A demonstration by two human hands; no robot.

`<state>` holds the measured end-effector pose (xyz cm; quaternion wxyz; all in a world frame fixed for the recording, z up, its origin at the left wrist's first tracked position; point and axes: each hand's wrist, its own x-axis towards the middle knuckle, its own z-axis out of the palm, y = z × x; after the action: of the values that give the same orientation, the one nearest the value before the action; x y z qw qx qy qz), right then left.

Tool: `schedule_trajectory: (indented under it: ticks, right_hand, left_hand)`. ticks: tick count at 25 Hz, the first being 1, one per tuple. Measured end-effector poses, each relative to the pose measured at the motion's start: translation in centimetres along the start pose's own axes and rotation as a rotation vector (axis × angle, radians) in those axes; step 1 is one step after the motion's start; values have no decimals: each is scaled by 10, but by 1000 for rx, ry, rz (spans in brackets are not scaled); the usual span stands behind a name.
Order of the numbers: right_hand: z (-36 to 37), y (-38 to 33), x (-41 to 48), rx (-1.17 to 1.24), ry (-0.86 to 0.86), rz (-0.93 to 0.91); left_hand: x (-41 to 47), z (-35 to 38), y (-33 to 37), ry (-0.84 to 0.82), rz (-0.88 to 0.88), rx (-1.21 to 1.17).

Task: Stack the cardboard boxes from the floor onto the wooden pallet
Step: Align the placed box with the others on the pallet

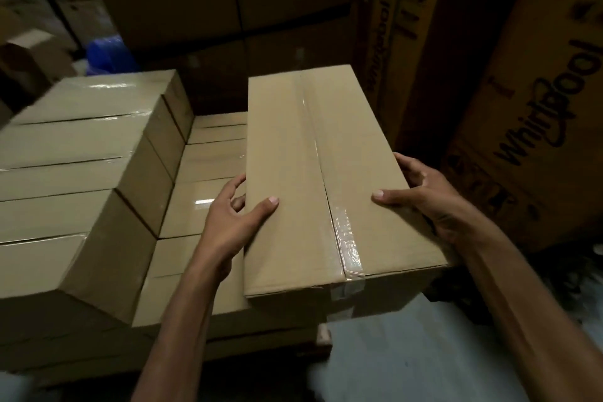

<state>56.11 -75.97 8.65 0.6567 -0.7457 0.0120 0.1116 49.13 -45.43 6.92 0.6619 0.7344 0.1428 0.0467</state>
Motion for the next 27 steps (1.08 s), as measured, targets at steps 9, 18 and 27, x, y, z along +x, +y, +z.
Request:
schedule_trajectory:
  ticks: [9, 18, 27]
  right_hand:
    - [57, -14, 156, -57, -272, 86]
    - [124, -21, 314, -276, -720, 103]
    - [168, -14, 369, -492, -1219, 106]
  left_hand:
    - [91, -37, -4, 231, -137, 21]
    - [127, -31, -11, 601, -283, 9]
    - [74, 58, -38, 998, -441, -159]
